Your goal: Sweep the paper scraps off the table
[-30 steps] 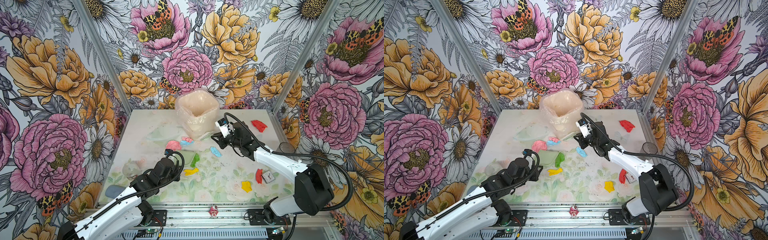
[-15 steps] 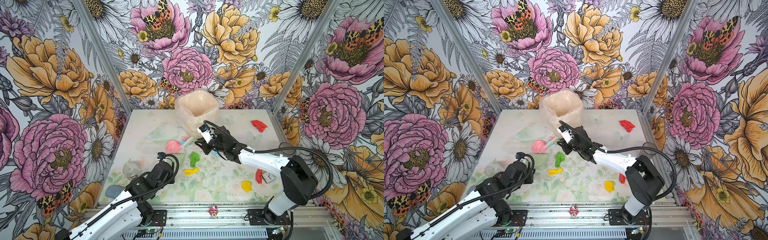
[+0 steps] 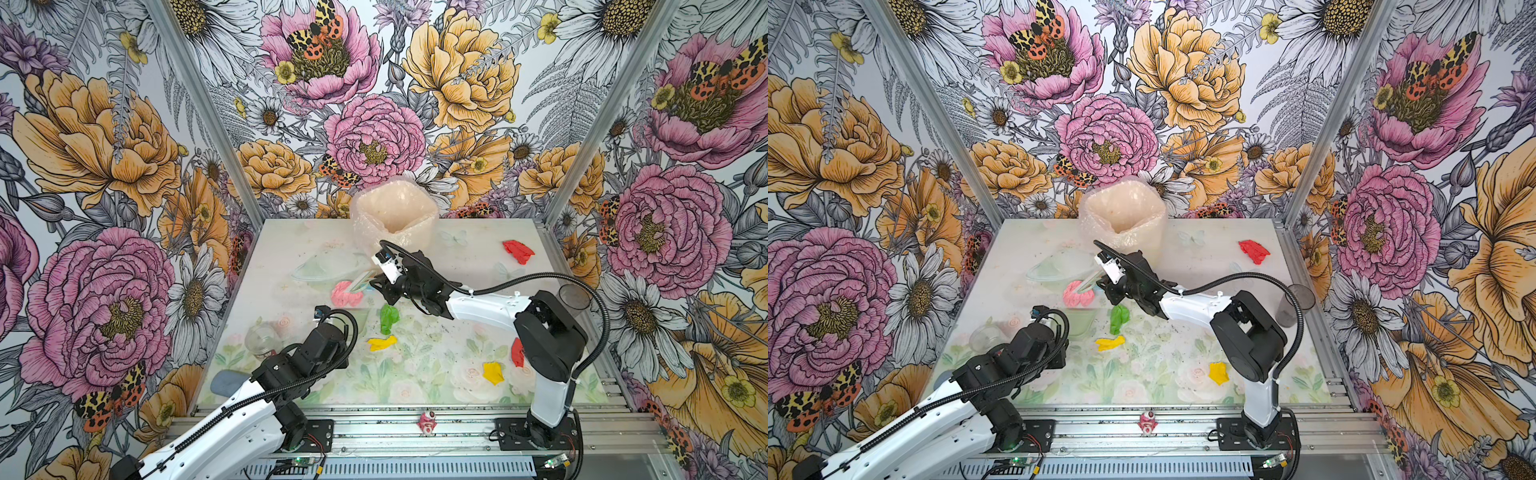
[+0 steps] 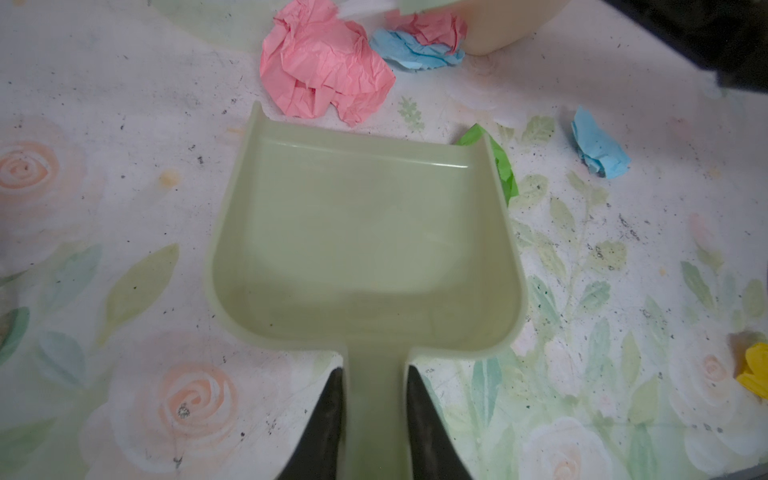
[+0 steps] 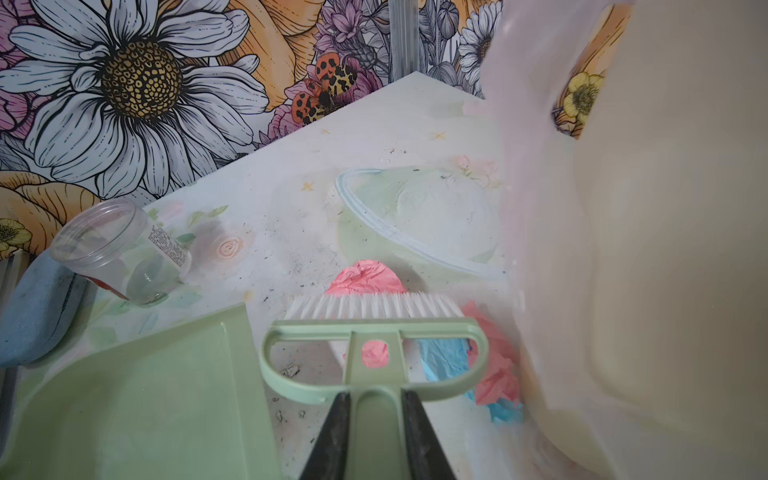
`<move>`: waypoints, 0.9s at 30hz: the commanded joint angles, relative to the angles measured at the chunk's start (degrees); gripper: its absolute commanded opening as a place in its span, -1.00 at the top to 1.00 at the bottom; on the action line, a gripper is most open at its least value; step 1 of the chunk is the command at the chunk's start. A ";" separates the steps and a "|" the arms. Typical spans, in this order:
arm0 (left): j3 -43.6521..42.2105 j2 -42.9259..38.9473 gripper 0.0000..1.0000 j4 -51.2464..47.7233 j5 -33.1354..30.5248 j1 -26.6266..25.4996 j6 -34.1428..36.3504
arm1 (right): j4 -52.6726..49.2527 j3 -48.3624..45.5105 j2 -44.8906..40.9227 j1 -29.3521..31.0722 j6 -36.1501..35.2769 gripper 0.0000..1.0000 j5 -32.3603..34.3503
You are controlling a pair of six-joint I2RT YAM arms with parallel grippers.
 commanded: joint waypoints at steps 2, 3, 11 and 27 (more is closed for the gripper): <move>1.38 0.06 1.00 0.37 -0.85 -0.65 -0.24 | 6.36 3.73 4.35 0.80 1.50 1.00 0.37; 1.32 0.10 1.00 0.38 -0.85 -0.66 -0.24 | 7.17 4.27 5.34 0.81 2.04 1.00 0.11; 1.33 0.89 1.00 0.41 -1.26 -1.09 -0.44 | 6.23 8.28 11.97 2.39 2.71 1.00 -0.36; 1.52 1.11 1.00 1.25 -1.15 -1.08 0.80 | 3.92 -13.26 -3.16 1.41 -0.21 1.00 5.29</move>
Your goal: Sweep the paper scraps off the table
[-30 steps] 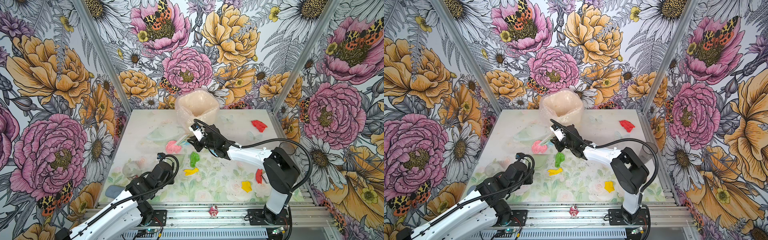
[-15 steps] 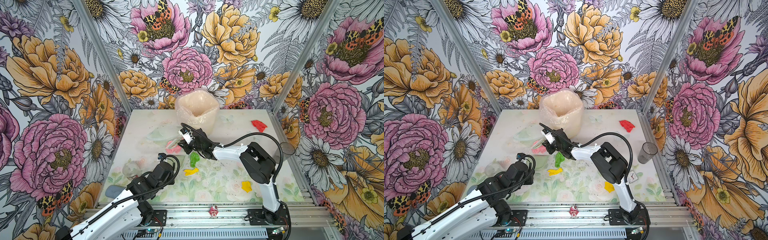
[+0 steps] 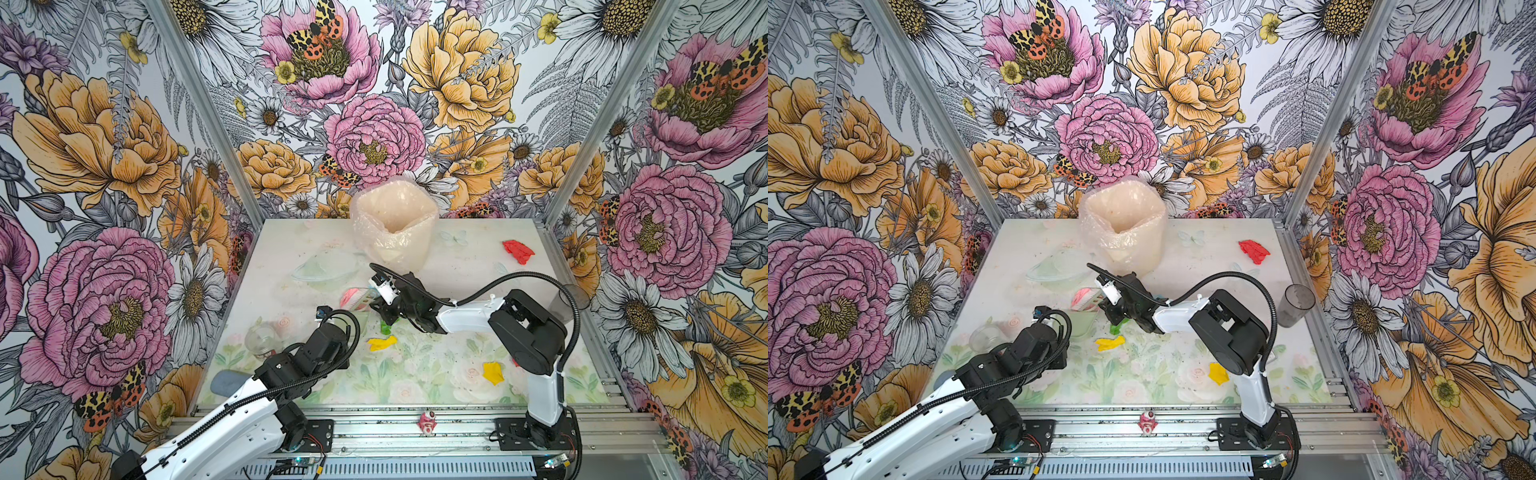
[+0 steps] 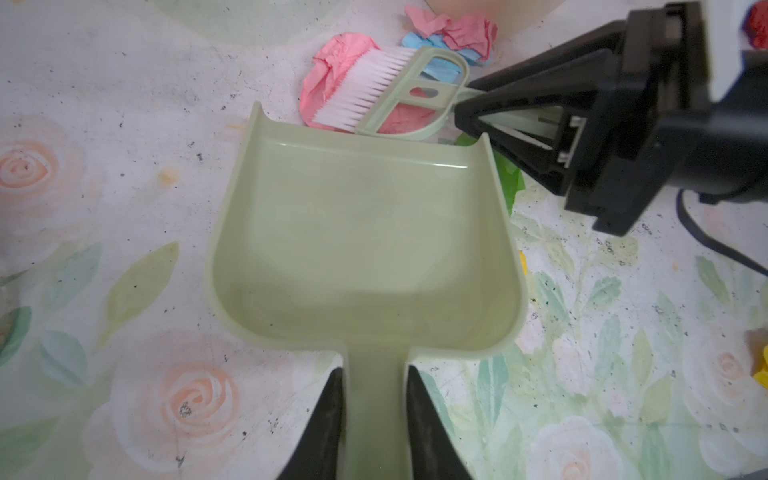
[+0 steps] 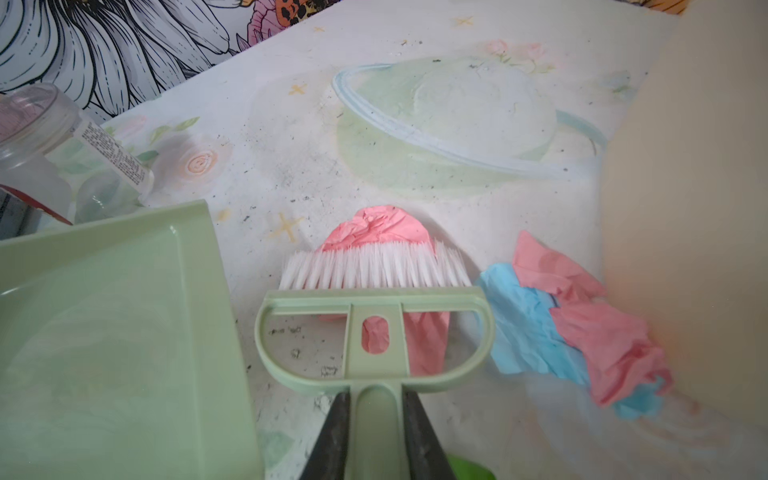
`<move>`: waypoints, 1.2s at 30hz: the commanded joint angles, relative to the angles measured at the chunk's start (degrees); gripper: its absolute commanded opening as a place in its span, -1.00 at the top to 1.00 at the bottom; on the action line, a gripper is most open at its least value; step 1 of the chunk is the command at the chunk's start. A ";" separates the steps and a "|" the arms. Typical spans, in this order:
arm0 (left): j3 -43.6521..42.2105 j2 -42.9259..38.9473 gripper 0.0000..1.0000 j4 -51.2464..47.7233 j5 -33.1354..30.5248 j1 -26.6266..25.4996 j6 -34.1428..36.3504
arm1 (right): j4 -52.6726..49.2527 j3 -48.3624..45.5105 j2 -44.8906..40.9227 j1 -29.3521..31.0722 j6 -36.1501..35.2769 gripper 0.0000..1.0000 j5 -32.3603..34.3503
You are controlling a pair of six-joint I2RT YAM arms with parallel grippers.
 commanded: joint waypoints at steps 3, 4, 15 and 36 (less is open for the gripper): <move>1.58 -0.08 1.00 1.30 -0.37 -0.32 1.01 | -4.87 -7.69 -11.33 -2.52 -2.57 1.00 4.42; 1.57 -0.10 1.00 1.34 -0.37 -0.31 1.16 | -6.18 -9.05 -13.33 -2.94 -3.48 1.00 4.82; 2.95 1.56 1.00 3.05 -0.60 0.35 4.67 | -16.49 -17.99 -34.62 -11.47 -11.73 1.00 4.28; 3.07 3.35 1.00 9.63 9.01 11.38 10.00 | -13.82 -14.12 -22.47 1.44 -26.25 1.00 -12.88</move>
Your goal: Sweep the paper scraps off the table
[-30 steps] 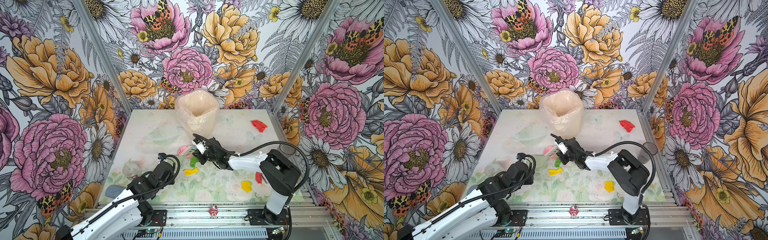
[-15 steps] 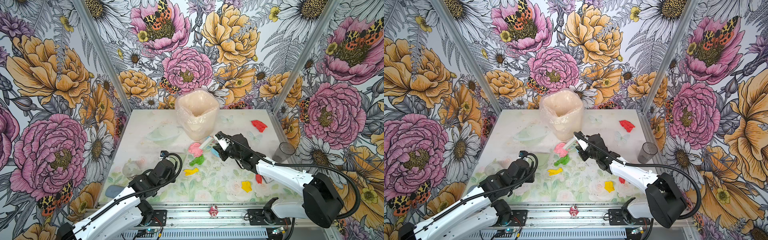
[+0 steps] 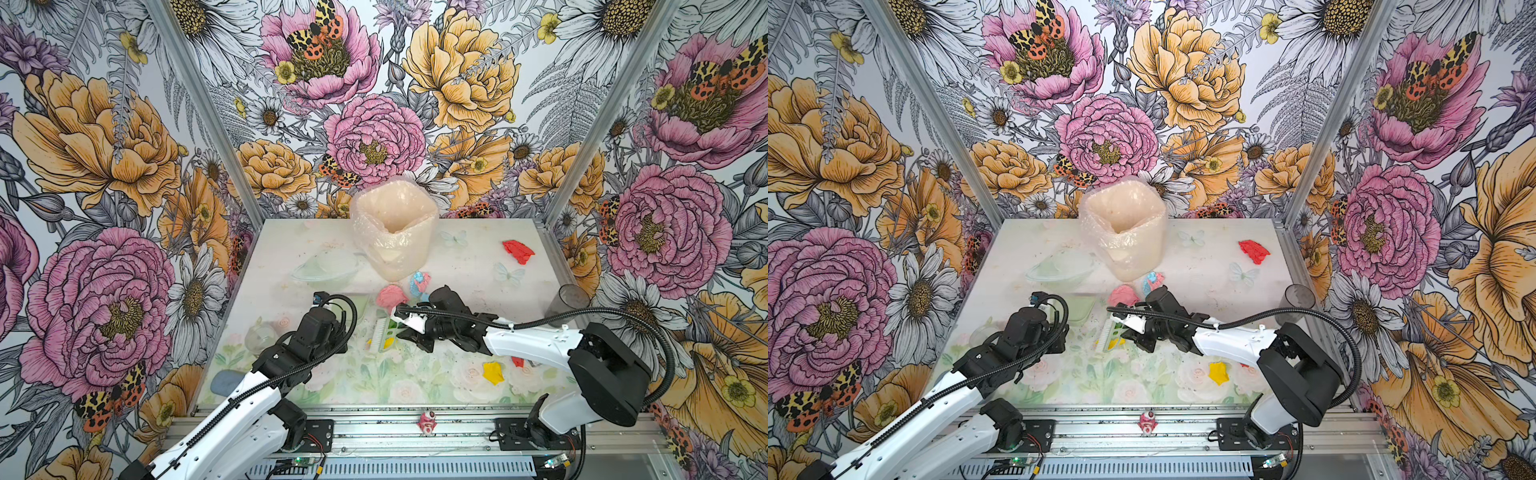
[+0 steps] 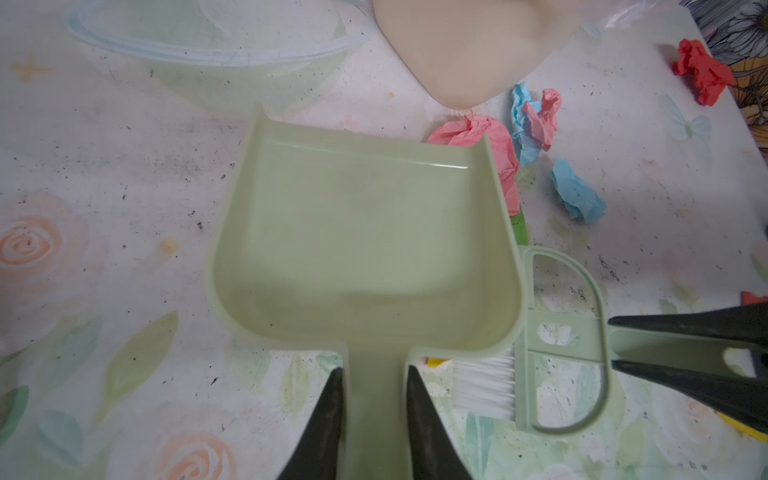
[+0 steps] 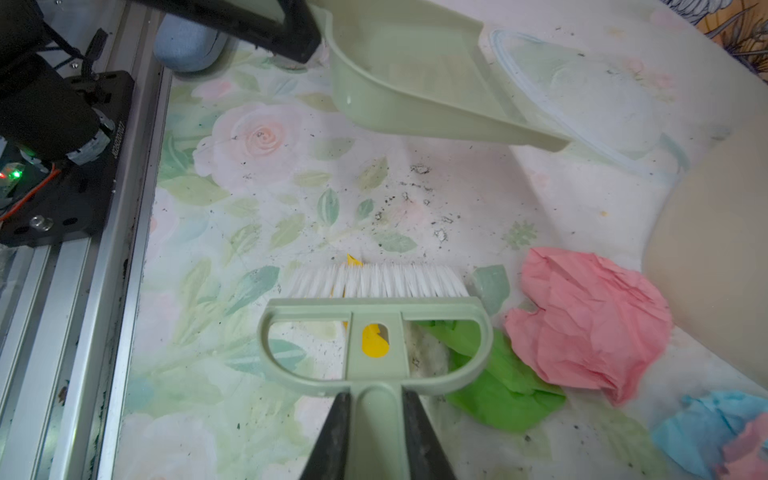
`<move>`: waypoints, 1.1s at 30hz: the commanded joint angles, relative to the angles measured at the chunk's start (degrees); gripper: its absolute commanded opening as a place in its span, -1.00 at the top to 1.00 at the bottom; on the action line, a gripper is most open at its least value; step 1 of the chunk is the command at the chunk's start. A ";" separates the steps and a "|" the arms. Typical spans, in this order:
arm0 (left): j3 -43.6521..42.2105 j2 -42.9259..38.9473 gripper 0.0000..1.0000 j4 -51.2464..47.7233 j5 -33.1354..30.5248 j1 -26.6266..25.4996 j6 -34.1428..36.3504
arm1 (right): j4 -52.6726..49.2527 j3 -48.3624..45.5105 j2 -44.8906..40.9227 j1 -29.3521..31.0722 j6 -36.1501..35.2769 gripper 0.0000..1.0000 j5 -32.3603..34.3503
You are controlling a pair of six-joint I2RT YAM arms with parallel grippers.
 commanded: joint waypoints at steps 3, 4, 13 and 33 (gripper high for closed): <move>0.95 0.69 1.00 2.16 1.73 0.51 1.49 | -1.24 2.04 0.96 1.84 -2.15 1.00 3.51; 0.96 0.81 1.00 2.31 1.83 0.47 1.58 | -1.69 1.35 0.43 1.77 -1.80 1.00 4.99; 1.21 0.80 1.00 2.59 2.28 0.56 2.17 | -3.14 -7.16 -11.22 -3.73 4.21 1.00 10.37; 1.39 0.28 1.00 3.91 3.07 1.33 3.41 | -6.37 3.70 -4.01 -5.23 -6.12 1.00 -3.32</move>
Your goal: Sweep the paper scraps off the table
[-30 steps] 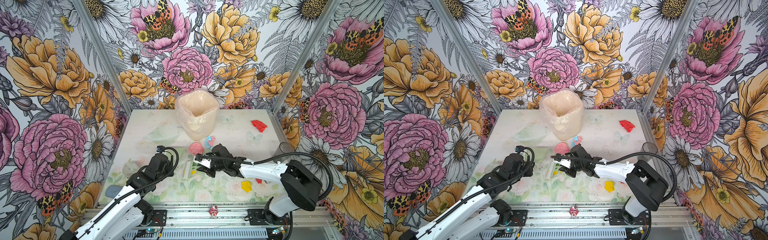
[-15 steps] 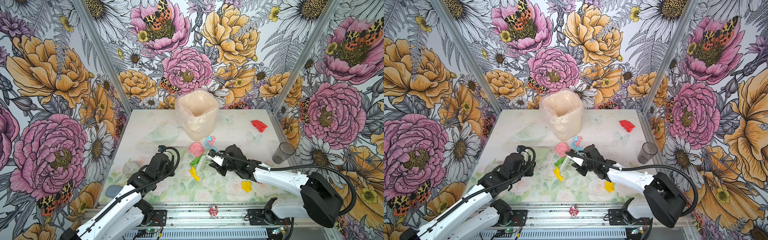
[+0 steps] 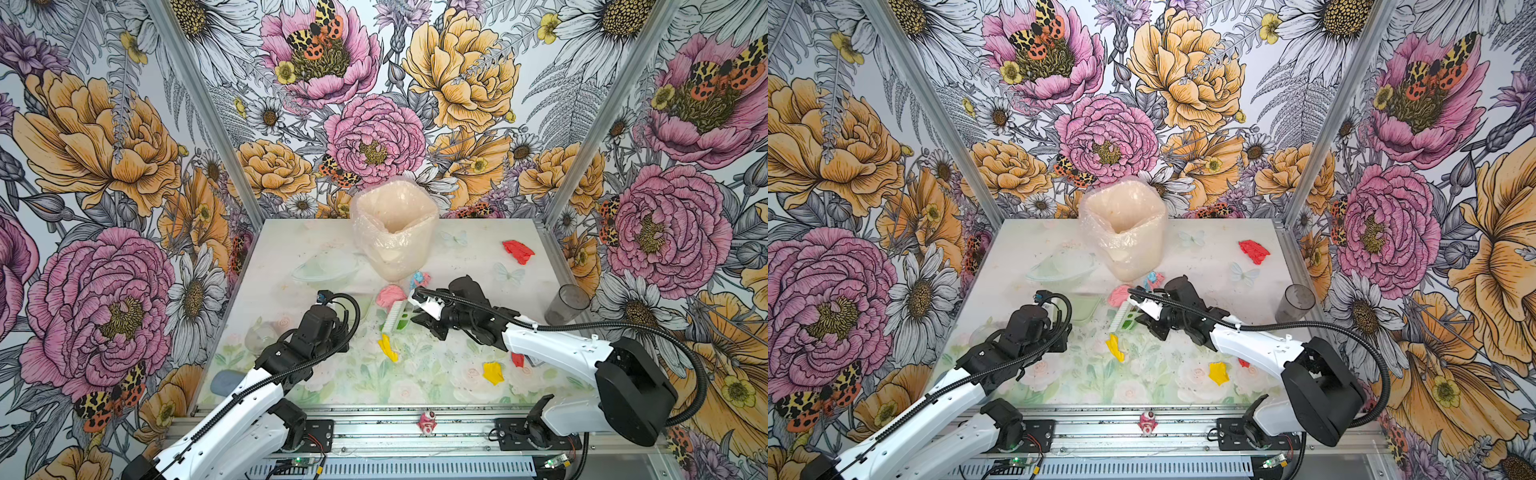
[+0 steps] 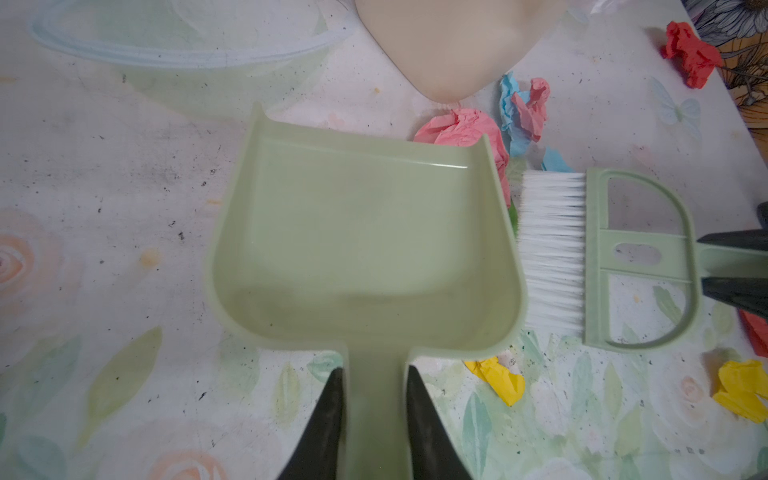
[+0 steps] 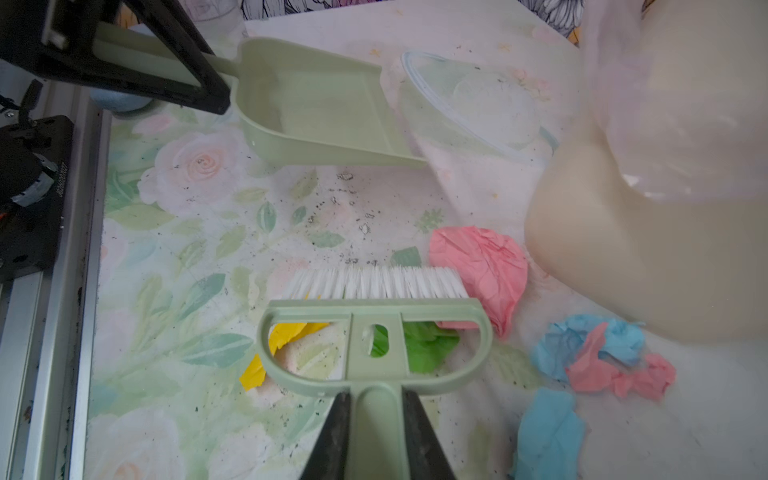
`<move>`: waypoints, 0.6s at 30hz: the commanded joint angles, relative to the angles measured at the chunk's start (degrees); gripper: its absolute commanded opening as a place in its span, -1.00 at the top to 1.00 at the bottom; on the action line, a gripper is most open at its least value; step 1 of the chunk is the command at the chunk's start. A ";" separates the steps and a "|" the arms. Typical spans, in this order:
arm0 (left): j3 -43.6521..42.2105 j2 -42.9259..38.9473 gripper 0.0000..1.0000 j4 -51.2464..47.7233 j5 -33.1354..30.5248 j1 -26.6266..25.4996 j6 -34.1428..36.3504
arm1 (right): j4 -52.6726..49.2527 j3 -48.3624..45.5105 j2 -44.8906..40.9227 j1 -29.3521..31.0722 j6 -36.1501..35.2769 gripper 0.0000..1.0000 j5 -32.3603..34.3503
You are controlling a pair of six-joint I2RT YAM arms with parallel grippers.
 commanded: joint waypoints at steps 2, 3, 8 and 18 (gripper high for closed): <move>1.21 -1.45 1.00 2.22 0.78 0.53 1.02 | -5.30 5.53 5.40 2.05 -10.52 1.00 -3.59; 1.21 -1.51 1.00 2.26 0.84 0.50 1.02 | -7.30 6.59 6.25 2.32 -12.75 1.00 -3.59; 1.12 -1.34 1.00 2.26 0.87 0.59 1.11 | -18.91 12.06 9.98 3.32 -21.08 1.00 -2.34; 1.06 -1.34 1.00 2.44 0.97 0.53 1.20 | -32.38 12.20 11.37 0.83 -29.16 1.00 15.84</move>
